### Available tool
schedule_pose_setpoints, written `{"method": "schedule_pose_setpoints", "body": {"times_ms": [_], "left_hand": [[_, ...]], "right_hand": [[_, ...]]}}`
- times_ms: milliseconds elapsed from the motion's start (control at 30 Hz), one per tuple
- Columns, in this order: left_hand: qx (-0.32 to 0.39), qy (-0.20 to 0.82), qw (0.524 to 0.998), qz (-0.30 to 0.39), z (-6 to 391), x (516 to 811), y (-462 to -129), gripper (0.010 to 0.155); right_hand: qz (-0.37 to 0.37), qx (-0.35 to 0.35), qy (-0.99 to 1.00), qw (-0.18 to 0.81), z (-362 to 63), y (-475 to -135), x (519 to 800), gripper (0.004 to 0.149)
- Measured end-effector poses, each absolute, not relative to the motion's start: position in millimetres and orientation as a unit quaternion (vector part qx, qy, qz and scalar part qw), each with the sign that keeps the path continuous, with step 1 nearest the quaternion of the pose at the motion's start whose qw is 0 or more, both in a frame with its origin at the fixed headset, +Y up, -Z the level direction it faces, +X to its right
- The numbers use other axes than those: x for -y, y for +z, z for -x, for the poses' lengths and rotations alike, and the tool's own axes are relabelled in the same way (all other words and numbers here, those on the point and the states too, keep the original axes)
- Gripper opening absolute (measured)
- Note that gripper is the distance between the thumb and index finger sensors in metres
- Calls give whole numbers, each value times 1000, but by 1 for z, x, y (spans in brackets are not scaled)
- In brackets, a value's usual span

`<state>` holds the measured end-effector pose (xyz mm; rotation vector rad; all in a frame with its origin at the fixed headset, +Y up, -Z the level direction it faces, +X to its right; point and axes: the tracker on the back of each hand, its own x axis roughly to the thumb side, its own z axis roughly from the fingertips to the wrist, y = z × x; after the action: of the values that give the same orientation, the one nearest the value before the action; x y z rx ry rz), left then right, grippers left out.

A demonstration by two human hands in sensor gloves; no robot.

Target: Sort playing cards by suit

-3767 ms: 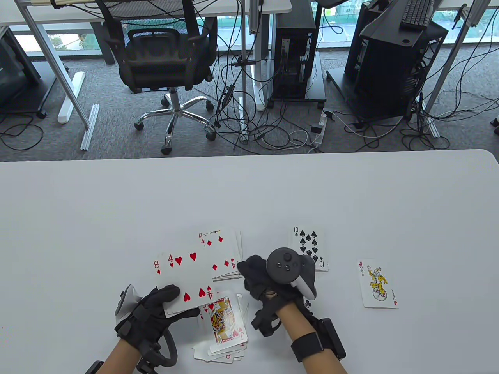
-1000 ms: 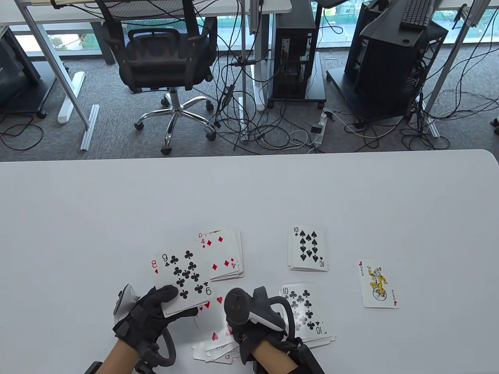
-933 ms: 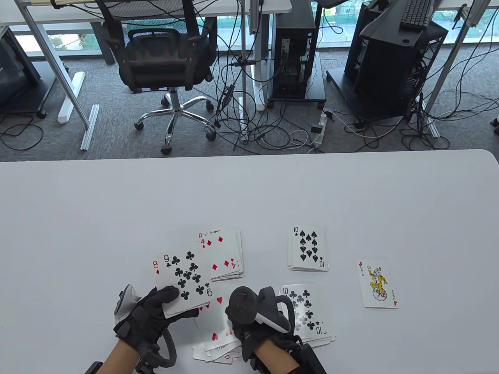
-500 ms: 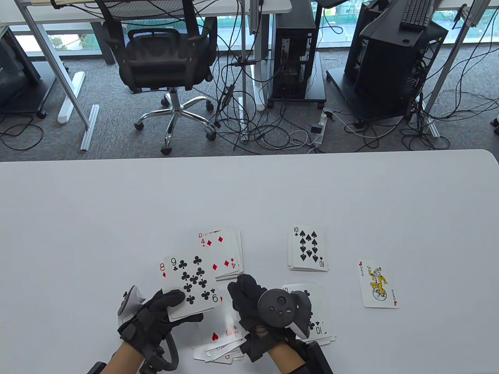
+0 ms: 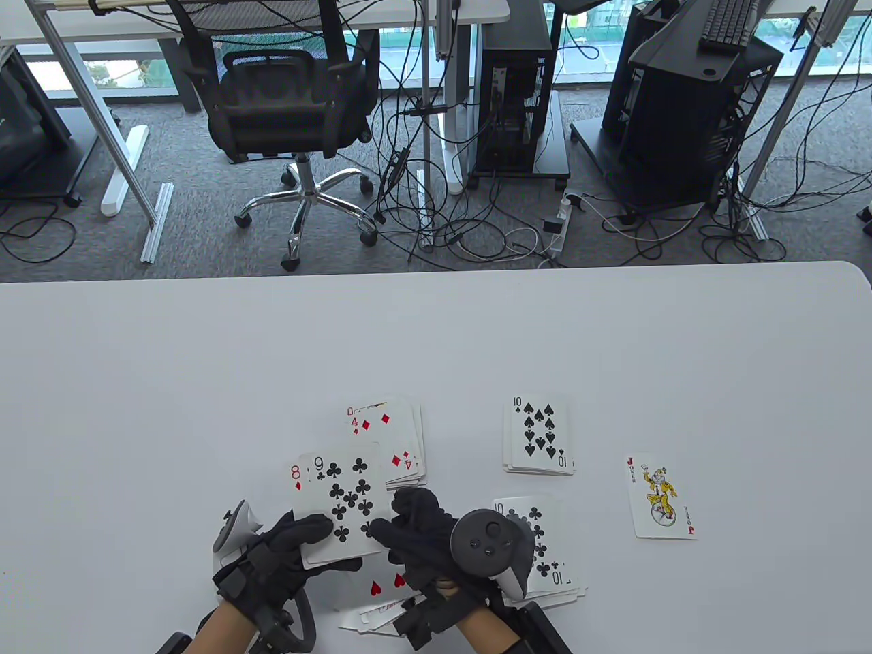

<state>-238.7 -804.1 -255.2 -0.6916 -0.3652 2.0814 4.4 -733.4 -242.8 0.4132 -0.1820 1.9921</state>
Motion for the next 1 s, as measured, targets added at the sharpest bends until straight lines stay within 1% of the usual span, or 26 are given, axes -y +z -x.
{"method": "schedule_pose_setpoints", "body": {"times_ms": [100,167,233,300,333,367,467,567,700,900,1000], "left_hand": [[154,838,442,281,236,802,-254,52],[157,838,441,282,236,802,-254,51],[159,839,439,279,236,802,-254,51],[161,839,438,278,236,801,-254,51],[163,836,442,281,235,801,-254,51],[164,835,443,283,234,801,-253,51],[165,835,439,287,232,800,-252,51],[169,835,438,287,231,800,-252,51],[168,834,442,284,233,800,-252,51],[159,832,459,268,240,798,-255,51],[156,839,449,264,242,797,-256,51]], "right_hand": [[-172,77,830,526,-6,-243,733,42],[-167,73,826,534,-6,-243,734,42],[-168,68,822,540,-6,-243,736,45],[-174,43,825,535,-4,-244,738,56],[-177,34,828,531,-3,-243,738,59],[-177,37,830,528,-1,-243,739,58],[-180,58,836,516,0,-240,737,50],[-181,63,828,526,-1,-240,734,41],[-173,69,833,521,-5,-242,734,39],[-123,62,832,537,-23,-254,739,40],[-109,54,819,560,-33,-260,740,40]]}}
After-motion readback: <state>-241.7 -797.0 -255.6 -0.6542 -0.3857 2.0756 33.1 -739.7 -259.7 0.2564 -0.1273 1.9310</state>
